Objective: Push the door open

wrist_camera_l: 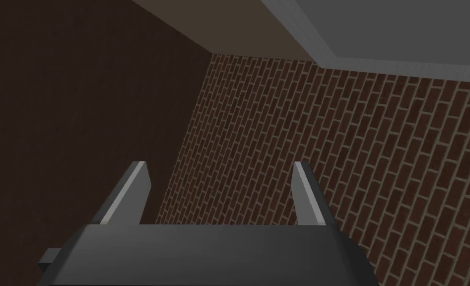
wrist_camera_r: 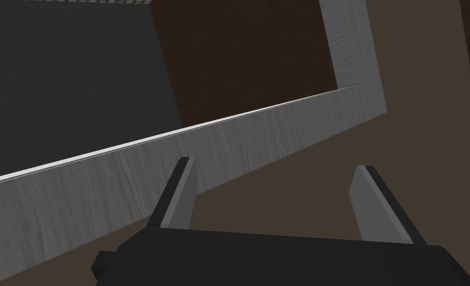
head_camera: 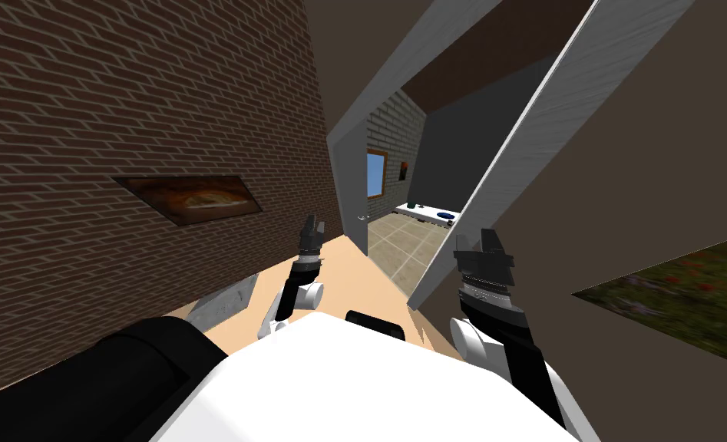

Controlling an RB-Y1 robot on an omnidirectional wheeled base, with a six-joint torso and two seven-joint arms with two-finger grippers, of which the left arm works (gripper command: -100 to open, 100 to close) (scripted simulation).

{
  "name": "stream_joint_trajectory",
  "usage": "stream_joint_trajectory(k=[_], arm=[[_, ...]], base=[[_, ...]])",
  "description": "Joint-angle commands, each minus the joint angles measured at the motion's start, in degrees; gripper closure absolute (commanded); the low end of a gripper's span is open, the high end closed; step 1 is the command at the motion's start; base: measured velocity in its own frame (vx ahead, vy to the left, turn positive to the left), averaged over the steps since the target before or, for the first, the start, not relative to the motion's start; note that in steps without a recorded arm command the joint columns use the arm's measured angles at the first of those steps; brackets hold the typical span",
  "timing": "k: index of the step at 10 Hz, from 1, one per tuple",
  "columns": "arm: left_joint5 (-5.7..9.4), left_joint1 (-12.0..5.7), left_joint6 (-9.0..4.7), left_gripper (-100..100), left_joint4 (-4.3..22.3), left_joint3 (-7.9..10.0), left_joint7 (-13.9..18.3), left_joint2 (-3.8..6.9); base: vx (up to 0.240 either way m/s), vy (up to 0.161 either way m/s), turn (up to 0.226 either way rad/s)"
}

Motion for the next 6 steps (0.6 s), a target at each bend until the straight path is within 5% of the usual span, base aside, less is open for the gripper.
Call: stream_joint_trajectory(k=[1, 6], arm=[[0.13, -0.58, -0.36, -100, 1.61, 0.06, 0.0, 0.43], [0.61, -2.64, -1.68, -100, 7.4, 0.28, 0.0, 1.64]], base=[[0.048, 0.044, -0.08], [0.084, 0.105, -0.105]])
